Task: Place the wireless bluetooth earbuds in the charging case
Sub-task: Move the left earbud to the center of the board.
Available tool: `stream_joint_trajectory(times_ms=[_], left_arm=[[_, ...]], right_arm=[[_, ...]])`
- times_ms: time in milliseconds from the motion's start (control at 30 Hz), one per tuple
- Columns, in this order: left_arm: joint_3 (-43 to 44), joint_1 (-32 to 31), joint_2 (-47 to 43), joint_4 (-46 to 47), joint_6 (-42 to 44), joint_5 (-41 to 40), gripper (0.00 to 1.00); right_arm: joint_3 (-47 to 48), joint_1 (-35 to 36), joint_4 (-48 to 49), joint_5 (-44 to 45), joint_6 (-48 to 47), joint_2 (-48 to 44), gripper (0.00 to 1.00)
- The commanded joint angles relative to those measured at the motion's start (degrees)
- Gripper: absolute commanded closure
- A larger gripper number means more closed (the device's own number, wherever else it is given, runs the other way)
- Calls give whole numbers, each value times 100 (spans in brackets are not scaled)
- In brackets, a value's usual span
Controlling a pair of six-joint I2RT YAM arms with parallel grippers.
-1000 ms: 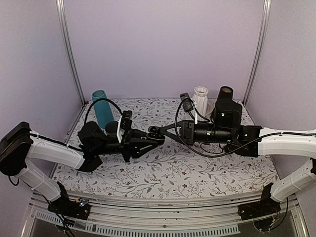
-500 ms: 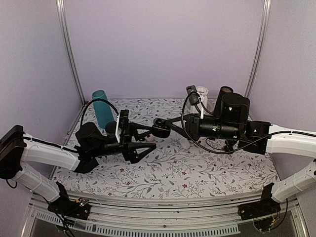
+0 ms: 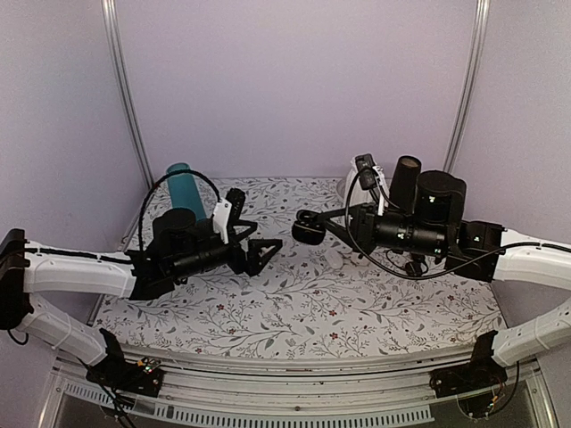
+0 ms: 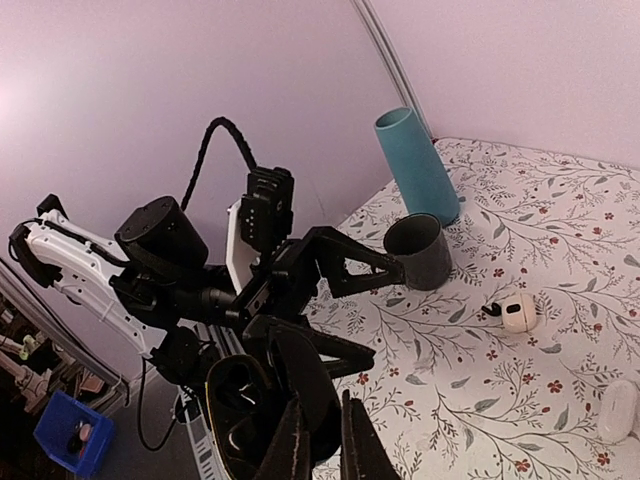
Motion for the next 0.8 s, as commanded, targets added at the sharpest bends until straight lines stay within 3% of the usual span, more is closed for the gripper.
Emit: stream_joint_trajectory(times_ms=[0, 167, 400, 567, 767], left_arm=[[558, 125, 333, -1601, -58, -1307, 6], [1401, 375, 1184, -2368, -327, -1438, 16], [2578, 725, 2568, -3446, -112, -1516, 47], [2977, 1022, 3237, -3722, -40, -1292, 61], [3304, 1166, 3665, -3791, 85, -1138, 64]], right_arm=[[-253, -39, -4, 348, -176, -260, 97], [-397, -39, 44, 397, -138, -351, 97], [-589, -37, 44, 460, -85, -647, 97], [-712, -42, 39, 486, -32, -798, 97], [-714, -41, -17, 453, 8, -818, 96]])
